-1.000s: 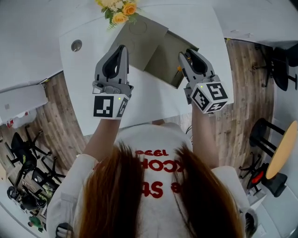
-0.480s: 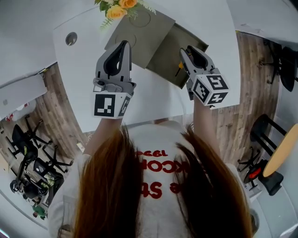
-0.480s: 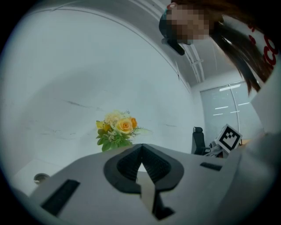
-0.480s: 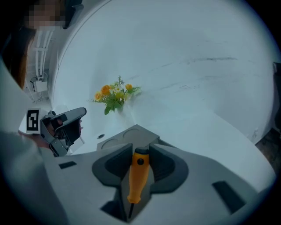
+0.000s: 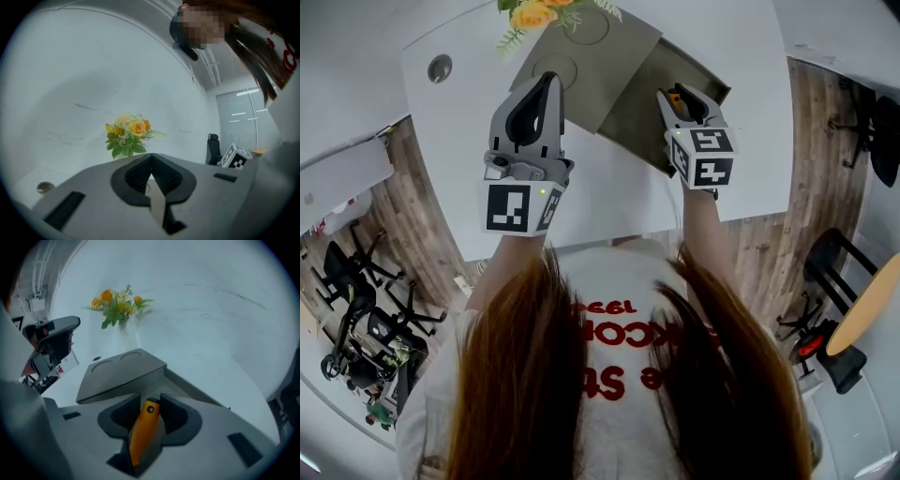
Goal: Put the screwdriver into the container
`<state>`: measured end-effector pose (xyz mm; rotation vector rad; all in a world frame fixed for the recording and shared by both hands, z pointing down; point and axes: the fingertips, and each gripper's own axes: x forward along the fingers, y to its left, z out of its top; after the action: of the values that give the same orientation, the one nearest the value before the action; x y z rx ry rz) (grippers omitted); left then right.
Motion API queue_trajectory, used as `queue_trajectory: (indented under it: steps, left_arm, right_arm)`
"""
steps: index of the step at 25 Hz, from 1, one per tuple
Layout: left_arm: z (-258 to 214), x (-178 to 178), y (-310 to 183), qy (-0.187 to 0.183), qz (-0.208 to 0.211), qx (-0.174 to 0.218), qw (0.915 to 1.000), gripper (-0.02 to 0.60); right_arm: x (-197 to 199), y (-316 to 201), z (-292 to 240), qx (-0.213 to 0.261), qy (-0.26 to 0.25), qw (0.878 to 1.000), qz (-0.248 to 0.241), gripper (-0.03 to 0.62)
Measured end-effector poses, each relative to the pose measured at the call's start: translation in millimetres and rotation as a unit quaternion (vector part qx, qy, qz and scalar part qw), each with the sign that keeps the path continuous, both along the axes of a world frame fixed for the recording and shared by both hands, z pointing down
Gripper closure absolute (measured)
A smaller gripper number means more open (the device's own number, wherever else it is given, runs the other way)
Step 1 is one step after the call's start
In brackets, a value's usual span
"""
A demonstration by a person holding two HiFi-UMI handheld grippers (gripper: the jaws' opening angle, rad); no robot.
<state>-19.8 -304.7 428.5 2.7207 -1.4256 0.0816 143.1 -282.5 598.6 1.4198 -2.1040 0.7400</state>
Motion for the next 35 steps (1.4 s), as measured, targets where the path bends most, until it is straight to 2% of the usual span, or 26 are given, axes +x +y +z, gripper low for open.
queue_trajectory:
  steps: [11,16,19,24,30,35]
  left_arm:
    - [2.4,-9.5,-1.4,0.0,-0.009,-0.004,0.9999,0.575]
    - [0.9,-12.2,-0.5,0.0,-0.013,-0.002,0.9999,0.575]
    - [-2.6,-13.5,-0.5,0.001,-0.013,0.002,0.9999,0.575]
    - [-16.3,-15.5,-1.3,0.002,-0.017,0.02,0.9997,0.575]
    - [-34.4,-20.3,-2.5,0.0,-0.031,0.043,0.9986,0.575]
    - [-51.5,-26.1,-1.3,0.007,-0.043,0.061,0.9972,0.575]
  right_arm:
    - [-21.9,-2.5,32.6,-0.077,0.078,0.991,-0.083,0.454]
    - [-21.9,-4.2,30.1,-0.073,0.058,0.993,-0.077,0.444]
    - [-19.3,-7.9,16.2,-0.049,0.018,0.997,-0.056,0.442]
    - [-6.0,-18.6,-27.5,0.033,-0.002,0.999,-0.021,0.544]
    - [5.2,-23.8,-75.5,0.103,-0.012,0.995,0.002,0.578]
    - [5.7,-25.3,-117.2,0.161,-0.027,0.987,0.001,0.586]
